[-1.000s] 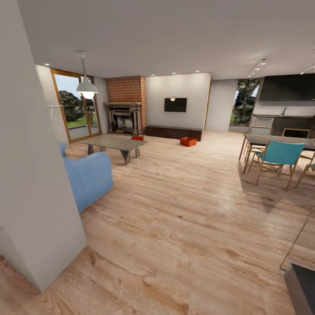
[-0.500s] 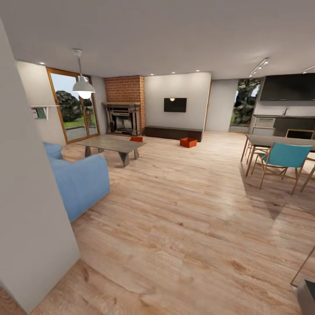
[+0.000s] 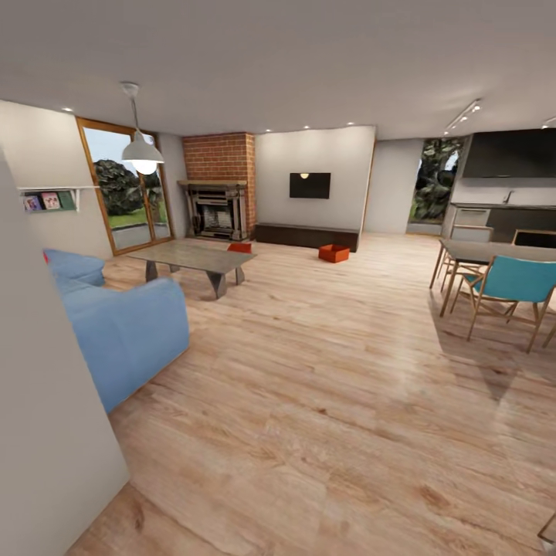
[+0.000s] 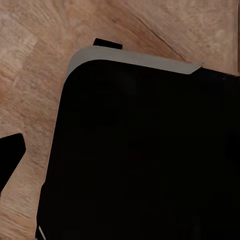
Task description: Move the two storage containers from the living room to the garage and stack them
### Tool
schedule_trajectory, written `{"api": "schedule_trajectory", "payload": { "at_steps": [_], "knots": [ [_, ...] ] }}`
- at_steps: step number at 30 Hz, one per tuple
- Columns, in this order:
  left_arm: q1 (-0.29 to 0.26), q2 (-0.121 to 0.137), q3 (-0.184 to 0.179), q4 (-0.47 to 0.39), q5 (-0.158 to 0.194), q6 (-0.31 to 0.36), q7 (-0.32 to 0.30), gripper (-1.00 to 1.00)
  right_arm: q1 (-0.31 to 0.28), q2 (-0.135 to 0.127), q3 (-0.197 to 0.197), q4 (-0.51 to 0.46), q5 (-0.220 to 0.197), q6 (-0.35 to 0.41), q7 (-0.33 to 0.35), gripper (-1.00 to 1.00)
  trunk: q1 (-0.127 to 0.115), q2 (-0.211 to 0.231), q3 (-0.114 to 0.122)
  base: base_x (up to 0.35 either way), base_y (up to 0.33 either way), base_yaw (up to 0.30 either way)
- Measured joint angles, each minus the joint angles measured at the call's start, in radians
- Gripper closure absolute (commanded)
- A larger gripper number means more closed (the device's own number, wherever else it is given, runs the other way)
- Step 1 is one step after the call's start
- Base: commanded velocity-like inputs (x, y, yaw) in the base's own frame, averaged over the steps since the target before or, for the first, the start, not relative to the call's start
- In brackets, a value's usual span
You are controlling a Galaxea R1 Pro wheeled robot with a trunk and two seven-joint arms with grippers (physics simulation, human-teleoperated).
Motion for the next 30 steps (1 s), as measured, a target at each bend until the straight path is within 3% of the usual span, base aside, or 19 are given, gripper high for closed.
{"api": "schedule_trajectory", "payload": {
  "at_steps": [30],
  "knots": [
    [0.0, 0.002, 0.002, 0.002, -0.002, 0.006, -0.001, -1.0, 0.0, 0.007, 0.009, -0.007, 0.008, 0.002, -0.01, -1.0, 0.0, 0.0, 0.0, 0.326, 0.0, 0.0]
  ]
}}
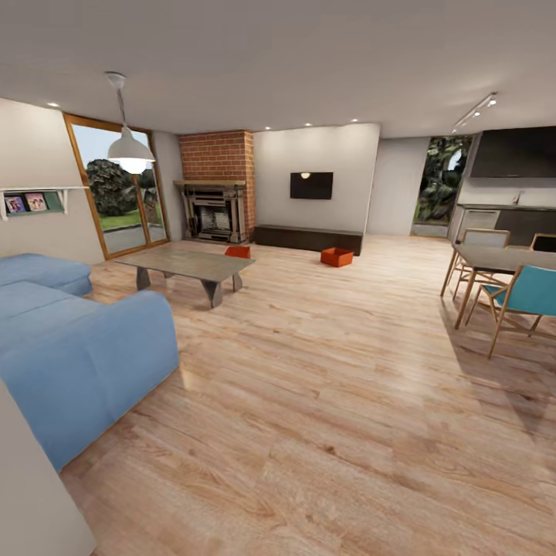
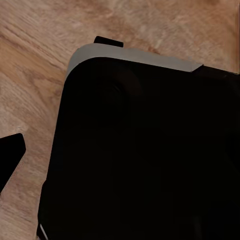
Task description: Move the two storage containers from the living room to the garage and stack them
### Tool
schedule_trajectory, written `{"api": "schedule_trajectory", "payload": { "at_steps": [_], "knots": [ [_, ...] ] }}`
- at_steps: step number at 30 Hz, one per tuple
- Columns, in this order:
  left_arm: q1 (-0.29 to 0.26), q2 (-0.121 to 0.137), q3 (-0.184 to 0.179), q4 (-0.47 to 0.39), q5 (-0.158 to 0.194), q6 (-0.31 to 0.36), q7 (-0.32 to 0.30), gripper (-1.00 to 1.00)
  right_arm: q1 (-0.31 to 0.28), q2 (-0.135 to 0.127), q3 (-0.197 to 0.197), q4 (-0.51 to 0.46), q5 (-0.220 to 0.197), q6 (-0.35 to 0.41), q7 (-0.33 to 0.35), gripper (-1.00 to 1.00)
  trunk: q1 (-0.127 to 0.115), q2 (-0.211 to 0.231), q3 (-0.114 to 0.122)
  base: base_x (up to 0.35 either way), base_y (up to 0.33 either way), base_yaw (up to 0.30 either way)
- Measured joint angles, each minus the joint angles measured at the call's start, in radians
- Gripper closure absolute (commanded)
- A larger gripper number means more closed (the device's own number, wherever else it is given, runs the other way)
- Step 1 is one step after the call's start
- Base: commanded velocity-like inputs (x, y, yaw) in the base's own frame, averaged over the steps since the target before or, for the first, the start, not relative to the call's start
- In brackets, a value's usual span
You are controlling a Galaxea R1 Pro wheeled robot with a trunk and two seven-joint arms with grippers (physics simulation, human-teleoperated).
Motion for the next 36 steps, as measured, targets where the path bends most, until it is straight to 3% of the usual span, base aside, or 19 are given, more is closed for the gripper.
{"api": "schedule_trajectory", "payload": {
  "at_steps": [36],
  "knots": [
    [0.0, 0.001, 0.001, 0.0, 0.002, -0.005, -0.001, -1.0, 0.0, 0.001, 0.0, 0.0, 0.0, 0.0, 0.0, -1.0, 0.0, 0.0, 0.0, 0.326, 0.0, 0.0]
  ]
}}
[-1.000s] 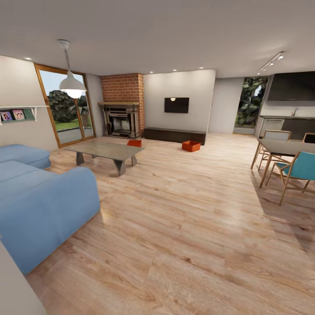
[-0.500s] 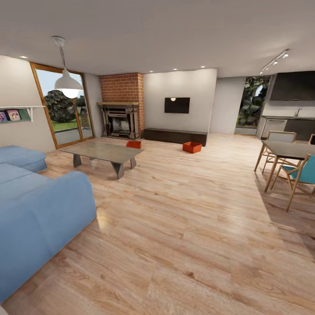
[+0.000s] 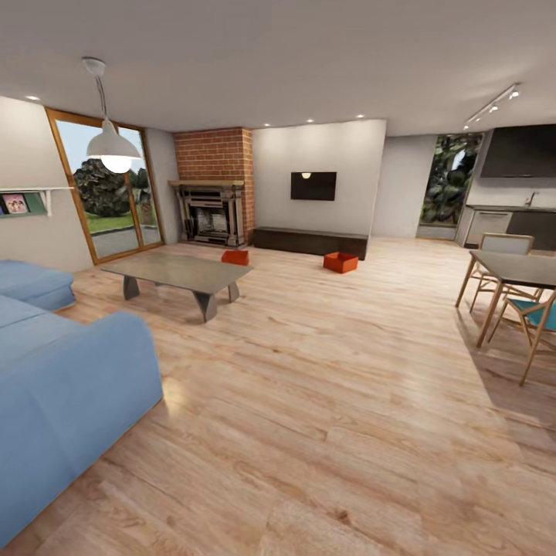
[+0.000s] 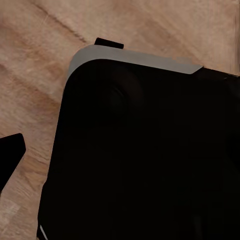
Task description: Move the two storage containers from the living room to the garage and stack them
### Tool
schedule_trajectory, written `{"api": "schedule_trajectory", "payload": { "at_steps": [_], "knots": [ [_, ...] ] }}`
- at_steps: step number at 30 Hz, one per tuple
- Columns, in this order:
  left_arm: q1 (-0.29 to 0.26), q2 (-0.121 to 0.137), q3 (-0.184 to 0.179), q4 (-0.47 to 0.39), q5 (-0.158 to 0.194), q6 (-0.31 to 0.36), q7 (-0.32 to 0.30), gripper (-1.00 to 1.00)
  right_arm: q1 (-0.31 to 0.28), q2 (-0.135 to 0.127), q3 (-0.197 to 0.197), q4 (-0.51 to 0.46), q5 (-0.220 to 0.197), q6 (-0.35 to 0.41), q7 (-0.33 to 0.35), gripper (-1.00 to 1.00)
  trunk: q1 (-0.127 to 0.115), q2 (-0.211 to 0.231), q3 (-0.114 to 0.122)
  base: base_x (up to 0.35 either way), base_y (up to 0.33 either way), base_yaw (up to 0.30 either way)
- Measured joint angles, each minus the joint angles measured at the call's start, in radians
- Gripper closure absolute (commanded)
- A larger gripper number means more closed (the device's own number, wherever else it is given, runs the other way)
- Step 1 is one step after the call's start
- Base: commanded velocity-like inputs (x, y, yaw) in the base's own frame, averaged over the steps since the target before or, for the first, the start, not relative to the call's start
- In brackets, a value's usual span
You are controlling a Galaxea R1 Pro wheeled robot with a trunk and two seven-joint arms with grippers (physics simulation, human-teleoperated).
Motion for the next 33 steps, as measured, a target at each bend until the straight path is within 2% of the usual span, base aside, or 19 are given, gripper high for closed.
{"api": "schedule_trajectory", "payload": {
  "at_steps": [33],
  "knots": [
    [0.0, -0.002, 0.0, 0.0, 0.001, -0.002, 0.001, -1.0, 0.0, 0.0, 0.0, 0.0, 0.0, 0.0, 0.0, -1.0, 0.0, 0.0, 0.0, 0.326, 0.0, 0.0]
  ]
}}
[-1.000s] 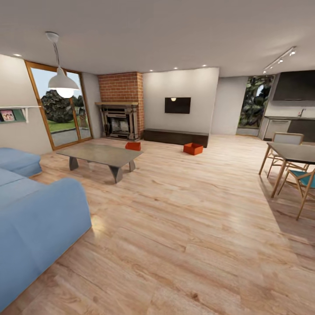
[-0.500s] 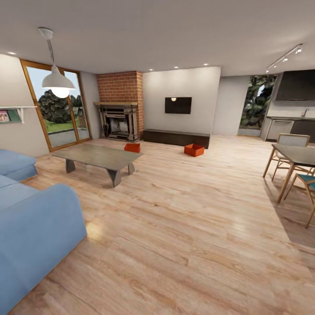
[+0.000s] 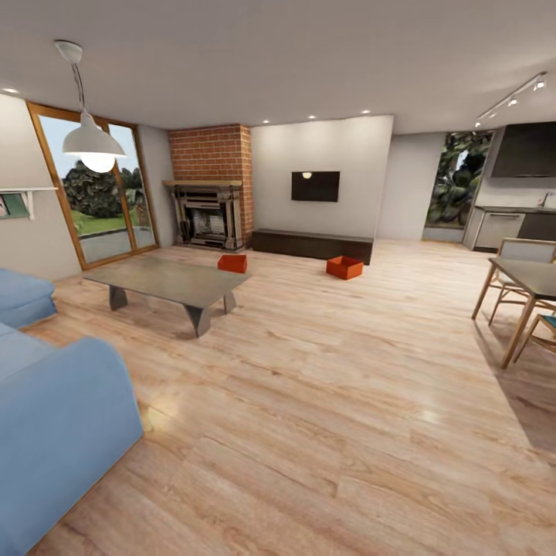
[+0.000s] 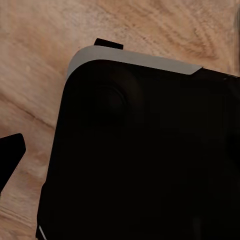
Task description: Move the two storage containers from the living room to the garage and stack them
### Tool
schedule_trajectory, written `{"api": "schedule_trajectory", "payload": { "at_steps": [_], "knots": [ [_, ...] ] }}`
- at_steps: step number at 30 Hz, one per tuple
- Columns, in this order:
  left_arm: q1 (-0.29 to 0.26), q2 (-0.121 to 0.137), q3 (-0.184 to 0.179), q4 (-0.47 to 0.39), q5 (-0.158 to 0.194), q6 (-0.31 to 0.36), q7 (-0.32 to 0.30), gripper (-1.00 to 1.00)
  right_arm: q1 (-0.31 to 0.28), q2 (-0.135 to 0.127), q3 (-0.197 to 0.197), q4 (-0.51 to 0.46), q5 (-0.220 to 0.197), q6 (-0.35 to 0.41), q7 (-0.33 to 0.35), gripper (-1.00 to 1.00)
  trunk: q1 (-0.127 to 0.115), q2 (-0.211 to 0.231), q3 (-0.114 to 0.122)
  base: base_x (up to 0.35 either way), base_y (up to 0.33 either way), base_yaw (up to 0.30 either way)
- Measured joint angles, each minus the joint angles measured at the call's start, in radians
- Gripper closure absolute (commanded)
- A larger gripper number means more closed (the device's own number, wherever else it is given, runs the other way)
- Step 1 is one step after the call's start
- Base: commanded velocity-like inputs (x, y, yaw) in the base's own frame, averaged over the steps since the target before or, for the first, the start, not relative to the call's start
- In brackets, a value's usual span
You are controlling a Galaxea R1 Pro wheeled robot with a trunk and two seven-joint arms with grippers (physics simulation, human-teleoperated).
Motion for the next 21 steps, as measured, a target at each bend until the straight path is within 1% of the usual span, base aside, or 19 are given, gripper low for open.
{"api": "schedule_trajectory", "payload": {
  "at_steps": [21],
  "knots": [
    [0.0, -0.003, -0.003, 0.0, -0.004, 0.0, -0.001, -1.0, 0.0, 0.0, 0.0, 0.0, 0.0, 0.0, 0.0, -1.0, 0.0, 0.0, 0.0, 0.326, 0.0, 0.0]
  ]
}}
